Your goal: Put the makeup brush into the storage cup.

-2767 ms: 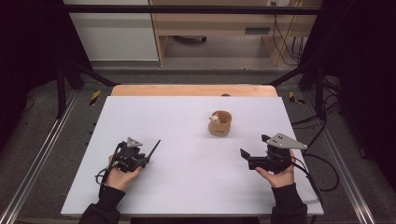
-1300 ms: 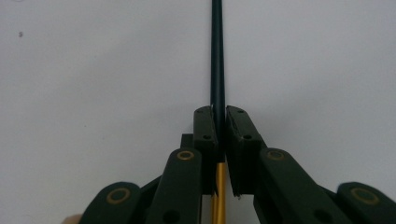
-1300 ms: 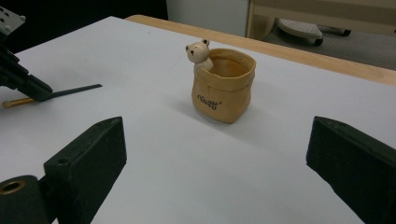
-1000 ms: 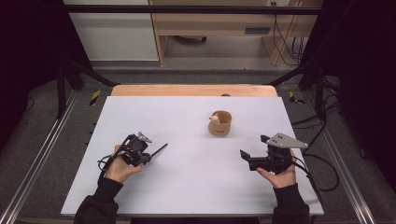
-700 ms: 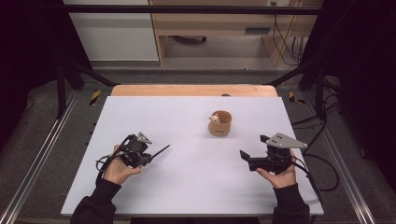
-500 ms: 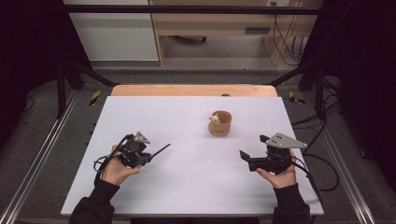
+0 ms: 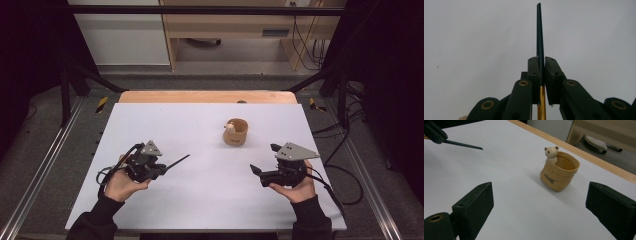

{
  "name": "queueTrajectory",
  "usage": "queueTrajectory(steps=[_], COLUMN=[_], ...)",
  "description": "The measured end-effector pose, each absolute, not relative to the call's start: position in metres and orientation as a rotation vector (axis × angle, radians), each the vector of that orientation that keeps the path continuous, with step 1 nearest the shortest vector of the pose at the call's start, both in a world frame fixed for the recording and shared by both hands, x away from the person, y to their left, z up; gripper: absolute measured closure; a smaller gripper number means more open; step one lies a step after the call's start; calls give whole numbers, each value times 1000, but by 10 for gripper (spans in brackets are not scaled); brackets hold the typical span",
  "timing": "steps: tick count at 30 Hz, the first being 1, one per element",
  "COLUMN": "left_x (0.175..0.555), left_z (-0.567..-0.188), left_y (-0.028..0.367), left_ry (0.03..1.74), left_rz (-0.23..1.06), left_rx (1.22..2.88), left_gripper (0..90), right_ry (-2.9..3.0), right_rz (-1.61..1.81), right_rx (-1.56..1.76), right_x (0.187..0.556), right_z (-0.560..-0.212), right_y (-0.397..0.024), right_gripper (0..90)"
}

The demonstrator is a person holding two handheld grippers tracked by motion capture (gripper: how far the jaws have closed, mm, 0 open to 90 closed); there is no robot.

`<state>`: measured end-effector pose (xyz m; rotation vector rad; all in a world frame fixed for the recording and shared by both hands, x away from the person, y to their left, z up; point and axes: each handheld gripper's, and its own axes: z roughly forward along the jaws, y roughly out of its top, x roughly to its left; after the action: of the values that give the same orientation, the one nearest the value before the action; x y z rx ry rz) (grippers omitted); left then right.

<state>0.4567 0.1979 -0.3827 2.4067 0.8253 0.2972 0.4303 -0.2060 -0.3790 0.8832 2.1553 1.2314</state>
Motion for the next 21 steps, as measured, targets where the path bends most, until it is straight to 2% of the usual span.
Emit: queueTrajectory(steps=[10, 21], left_x=[448, 449], left_z=[-376, -378], left_y=[179, 167], left_ry=[692, 627], left_rz=[246, 200], left_rx=[2453, 2452], left_gripper=[827, 827], right_ry=[2262, 2353], right_rz=[1154, 1061], right_rx=[733, 597], right_x=[430, 432], right_z=[-374, -378], right_y=[-183, -162], right_gripper=[99, 118])
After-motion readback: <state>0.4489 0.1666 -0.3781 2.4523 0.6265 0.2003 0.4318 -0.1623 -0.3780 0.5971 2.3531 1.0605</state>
